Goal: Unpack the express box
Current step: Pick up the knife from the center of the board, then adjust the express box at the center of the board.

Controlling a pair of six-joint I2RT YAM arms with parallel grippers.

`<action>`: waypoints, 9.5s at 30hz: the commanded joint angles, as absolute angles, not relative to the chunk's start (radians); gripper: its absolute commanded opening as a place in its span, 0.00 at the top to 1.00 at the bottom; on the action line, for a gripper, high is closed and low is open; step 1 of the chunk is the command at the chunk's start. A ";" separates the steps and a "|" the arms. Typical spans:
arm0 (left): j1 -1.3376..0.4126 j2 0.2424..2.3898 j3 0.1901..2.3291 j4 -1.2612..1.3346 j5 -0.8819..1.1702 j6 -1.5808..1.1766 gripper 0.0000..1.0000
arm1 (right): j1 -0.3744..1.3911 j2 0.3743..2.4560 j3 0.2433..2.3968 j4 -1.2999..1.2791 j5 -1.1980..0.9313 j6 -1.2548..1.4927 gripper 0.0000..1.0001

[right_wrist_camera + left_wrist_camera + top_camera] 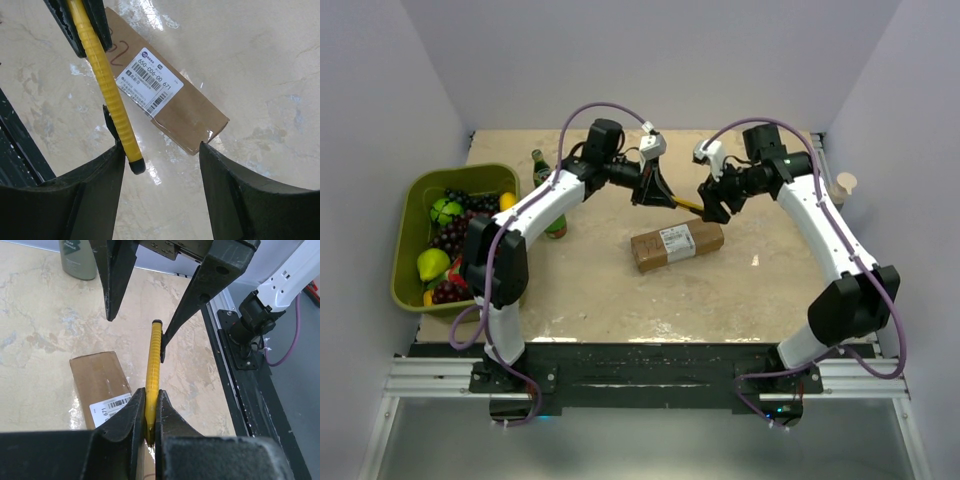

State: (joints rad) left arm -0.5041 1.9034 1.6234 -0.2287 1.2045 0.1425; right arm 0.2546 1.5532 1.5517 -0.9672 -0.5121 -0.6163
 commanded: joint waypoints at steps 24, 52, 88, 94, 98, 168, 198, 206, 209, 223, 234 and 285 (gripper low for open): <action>-0.534 1.896 1.697 -0.308 1.206 0.201 1.00 | 0.298 1.603 1.675 -0.914 -0.509 -0.617 0.38; -0.517 1.887 1.571 -0.031 1.181 -0.143 1.00 | 0.295 1.442 1.489 -0.730 -0.465 -0.406 0.17; -0.472 1.888 1.490 0.307 1.278 -0.419 1.00 | 0.296 1.479 1.503 -0.722 -0.169 -0.397 0.21; -0.468 1.887 1.489 0.284 1.267 -0.393 1.00 | 0.293 1.474 1.488 -0.719 -0.106 -0.397 0.21; -0.468 1.890 1.499 0.265 1.264 -0.367 1.00 | 0.285 1.467 1.488 -0.736 -0.234 -0.413 0.19; -0.491 1.916 1.551 0.233 1.394 -0.261 1.00 | 0.278 1.520 1.528 -0.746 -0.802 -0.462 0.53; -0.495 1.936 1.565 0.241 1.408 -0.273 1.00 | 0.267 1.531 1.543 -0.730 -0.882 -0.410 0.47; -0.495 1.939 1.563 0.252 1.404 -0.279 1.00 | 0.267 1.532 1.536 -0.742 -0.893 -0.425 0.66; -0.495 1.936 1.563 0.255 1.396 -0.278 1.00 | 0.267 1.536 1.531 -0.755 -0.905 -0.437 0.80; -0.471 1.939 1.578 0.130 1.292 -0.186 0.64 | 0.265 1.494 1.535 -0.834 -0.798 -0.442 1.00; -0.521 1.962 1.569 0.264 1.362 -0.285 0.76 | 0.268 1.517 1.549 -0.861 -0.845 -0.492 1.00; -0.388 1.911 1.546 -0.245 0.569 0.287 0.03 | 0.011 1.269 1.295 -0.799 -0.594 -0.142 1.00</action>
State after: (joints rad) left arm -0.3641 1.9617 1.5772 -0.0132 0.8715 0.0273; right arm -0.0097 1.4185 1.4105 -0.8539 -0.7242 -0.3332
